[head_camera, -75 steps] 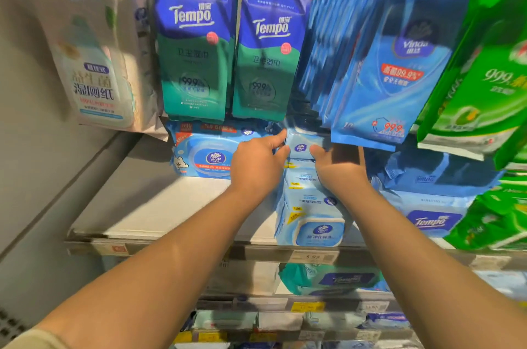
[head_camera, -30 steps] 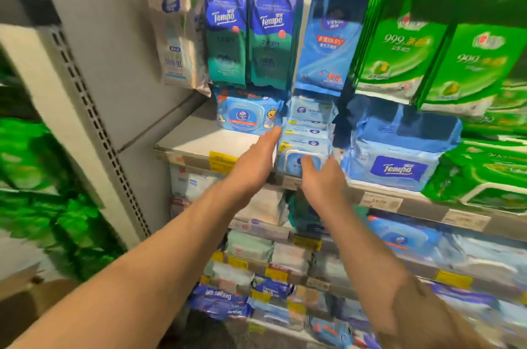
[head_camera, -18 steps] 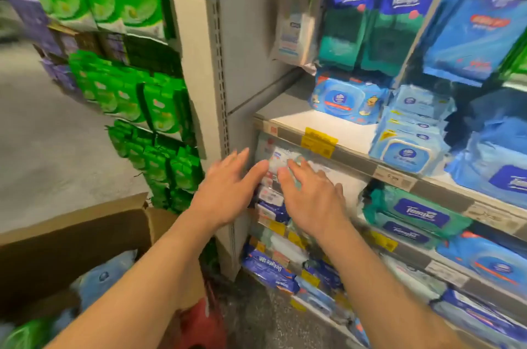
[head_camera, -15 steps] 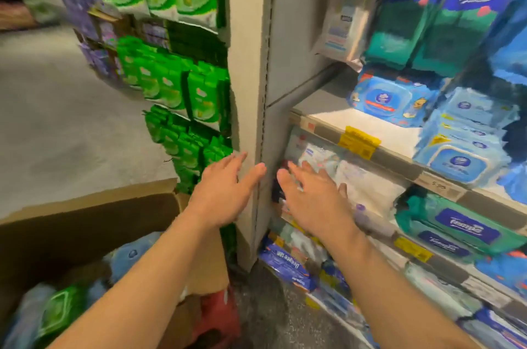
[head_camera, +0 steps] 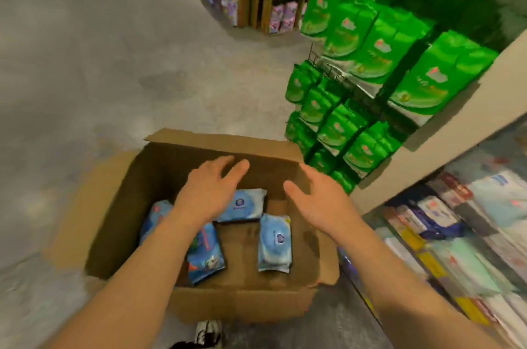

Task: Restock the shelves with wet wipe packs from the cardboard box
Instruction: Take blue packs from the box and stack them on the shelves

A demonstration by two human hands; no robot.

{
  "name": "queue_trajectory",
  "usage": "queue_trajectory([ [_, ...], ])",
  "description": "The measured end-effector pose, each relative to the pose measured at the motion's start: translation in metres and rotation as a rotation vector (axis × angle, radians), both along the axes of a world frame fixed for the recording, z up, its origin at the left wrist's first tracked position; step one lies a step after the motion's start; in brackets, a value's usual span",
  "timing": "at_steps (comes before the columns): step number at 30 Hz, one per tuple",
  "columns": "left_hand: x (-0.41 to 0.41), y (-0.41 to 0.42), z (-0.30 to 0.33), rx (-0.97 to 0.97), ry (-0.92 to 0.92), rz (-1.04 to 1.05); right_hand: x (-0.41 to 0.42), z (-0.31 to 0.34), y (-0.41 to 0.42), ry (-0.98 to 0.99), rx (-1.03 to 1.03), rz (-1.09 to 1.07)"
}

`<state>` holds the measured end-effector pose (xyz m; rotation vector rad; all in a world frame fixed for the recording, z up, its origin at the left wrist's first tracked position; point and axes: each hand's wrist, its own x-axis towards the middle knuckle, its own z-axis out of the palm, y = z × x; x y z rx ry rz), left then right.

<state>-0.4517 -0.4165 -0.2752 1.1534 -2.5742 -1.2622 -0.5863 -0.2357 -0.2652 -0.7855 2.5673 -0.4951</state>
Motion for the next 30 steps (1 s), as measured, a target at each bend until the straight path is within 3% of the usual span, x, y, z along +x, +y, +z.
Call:
queue_trajectory([
  [5,0.021,-0.044,-0.043,0.103,-0.065,0.044,0.011,-0.058,-0.039,-0.181,0.014,-0.128],
  [10,0.024,-0.047,-0.108,0.269,-0.068,0.150,0.009,-0.162,-0.043,-0.308,0.134,-0.311],
  [14,0.026,-0.042,-0.164,0.379,-0.188,0.221,0.011,-0.249,-0.038,-0.327,0.265,-0.386],
  [19,0.029,-0.045,-0.206,0.385,-0.302,0.277,0.011,-0.337,-0.044,-0.349,0.383,-0.492],
  [25,0.040,-0.044,-0.230,0.442,-0.326,0.255,0.015,-0.389,-0.058,-0.216,0.559,-0.603],
  [30,0.046,-0.044,-0.236,0.435,-0.372,0.228,0.022,-0.407,-0.064,-0.302,0.537,-0.766],
])
